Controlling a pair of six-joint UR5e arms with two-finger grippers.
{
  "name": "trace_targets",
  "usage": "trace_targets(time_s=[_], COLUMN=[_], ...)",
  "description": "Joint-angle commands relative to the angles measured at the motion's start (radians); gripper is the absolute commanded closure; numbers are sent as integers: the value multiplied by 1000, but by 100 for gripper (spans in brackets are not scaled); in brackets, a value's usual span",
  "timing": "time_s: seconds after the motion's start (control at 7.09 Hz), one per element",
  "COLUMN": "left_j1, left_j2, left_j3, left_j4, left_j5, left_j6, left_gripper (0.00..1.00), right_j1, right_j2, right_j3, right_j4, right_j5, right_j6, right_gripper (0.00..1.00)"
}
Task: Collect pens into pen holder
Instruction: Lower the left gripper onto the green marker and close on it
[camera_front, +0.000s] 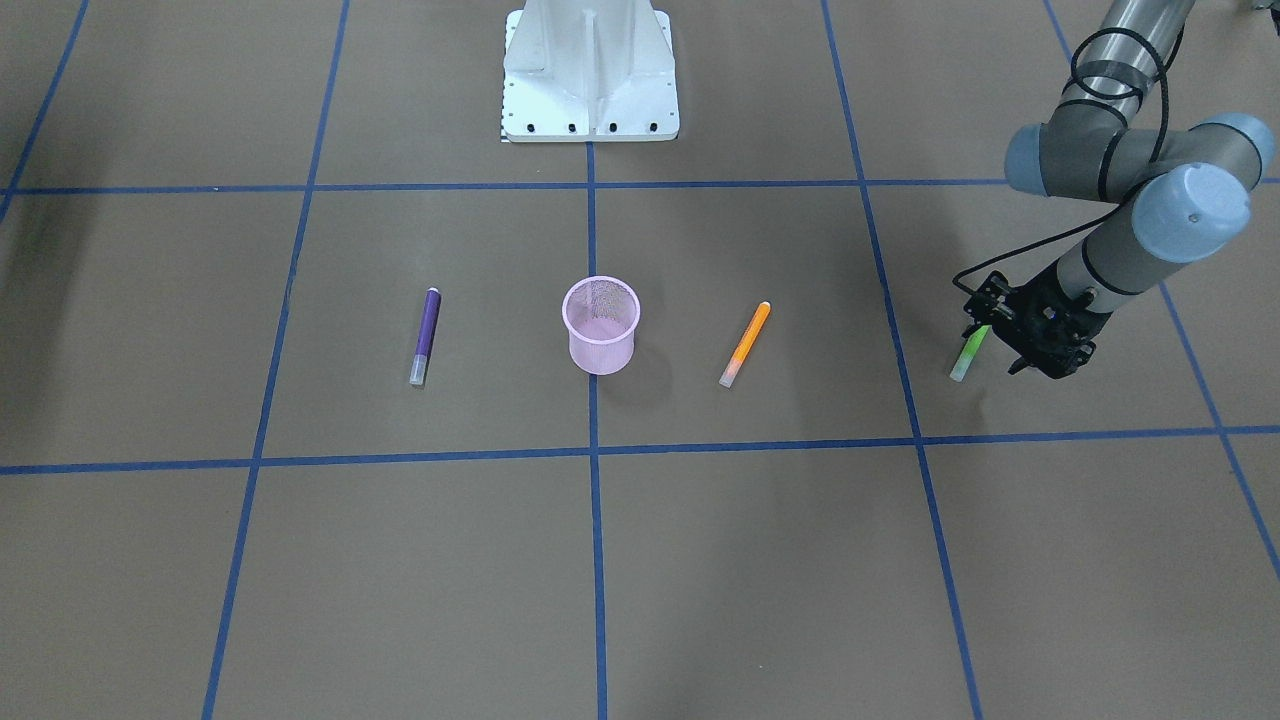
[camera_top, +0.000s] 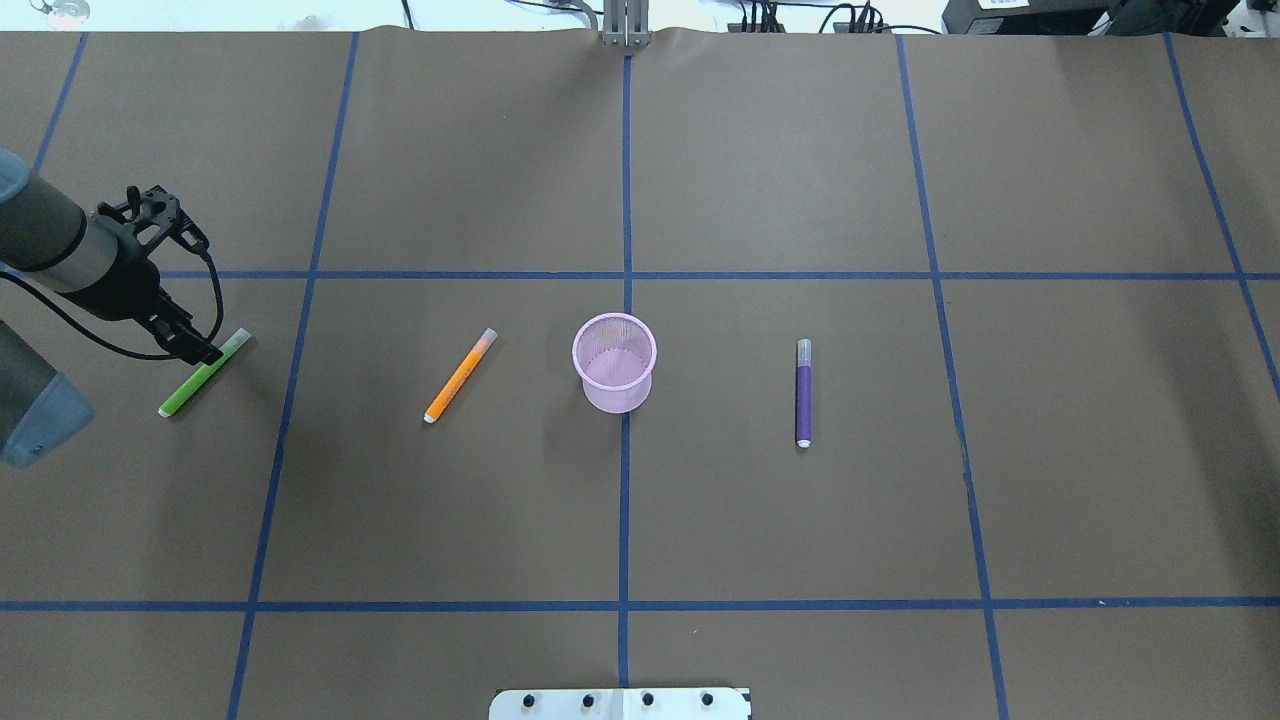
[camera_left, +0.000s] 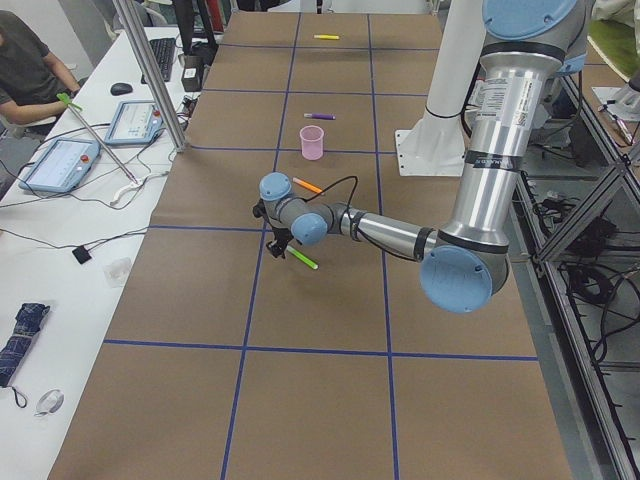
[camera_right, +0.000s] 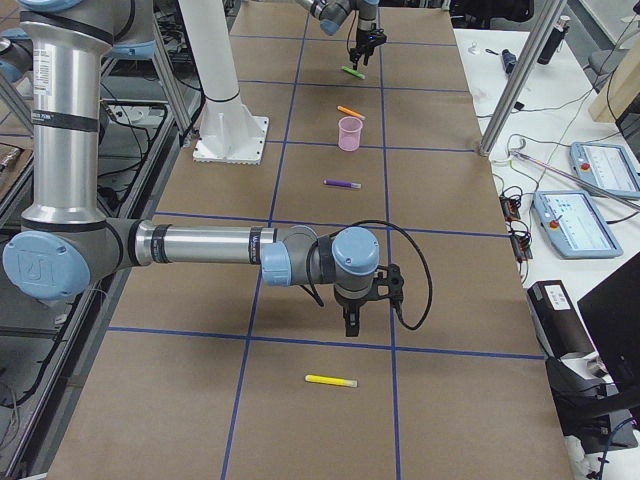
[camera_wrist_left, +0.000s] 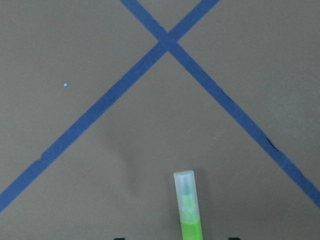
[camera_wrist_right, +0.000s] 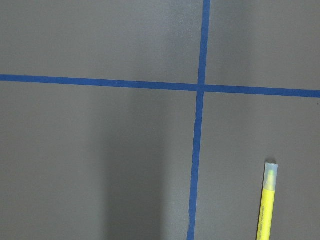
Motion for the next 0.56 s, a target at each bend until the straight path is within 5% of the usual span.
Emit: trace_targets(time_s=[0.0, 0.42], left_j1=[9, 14], left_j2=[-24, -36], left_j3=[4, 35], left_j4=[44, 44], left_j5=[8, 31], left_j6=[-4, -10], left_gripper=[12, 22], right_j1=[0, -5], right_j2=[0, 0], right_j3=[-1, -3], right_j4=[-1, -1], right_j5=[0, 0], right_j6=[1, 2], right_gripper=[0, 0])
